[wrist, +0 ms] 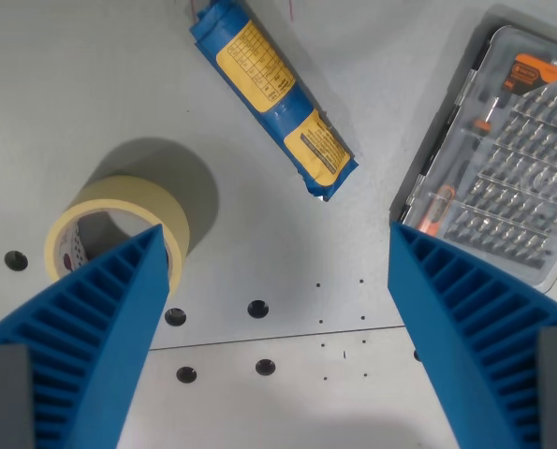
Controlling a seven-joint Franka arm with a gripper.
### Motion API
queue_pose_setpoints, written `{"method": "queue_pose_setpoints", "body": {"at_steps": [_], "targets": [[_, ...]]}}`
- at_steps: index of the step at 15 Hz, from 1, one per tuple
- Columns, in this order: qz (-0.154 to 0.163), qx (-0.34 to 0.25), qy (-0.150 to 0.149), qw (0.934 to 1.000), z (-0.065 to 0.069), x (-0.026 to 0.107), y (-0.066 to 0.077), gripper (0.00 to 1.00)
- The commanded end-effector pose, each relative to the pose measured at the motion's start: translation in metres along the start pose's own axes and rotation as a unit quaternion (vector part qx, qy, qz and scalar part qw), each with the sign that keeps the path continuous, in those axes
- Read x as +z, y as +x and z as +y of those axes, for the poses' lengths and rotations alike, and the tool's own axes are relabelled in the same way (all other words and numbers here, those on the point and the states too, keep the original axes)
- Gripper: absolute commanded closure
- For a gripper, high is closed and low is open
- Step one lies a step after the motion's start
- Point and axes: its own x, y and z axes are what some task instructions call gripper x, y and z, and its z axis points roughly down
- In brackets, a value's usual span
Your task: Move above the blue bag
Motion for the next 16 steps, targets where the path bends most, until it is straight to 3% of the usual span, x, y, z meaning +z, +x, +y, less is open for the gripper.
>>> {"method": "queue_pose_setpoints", "body": {"at_steps": [1, 9, 16], "targets": [[0.001, 0.001, 0.000, 1.0000, 0.000, -0.001, 0.000, 0.00], [0.002, -0.021, 0.000, 0.9998, 0.000, 0.003, 0.000, 0.00], [0.012, -0.075, 0.000, 0.9971, 0.000, 0.018, 0.002, 0.00]]}}
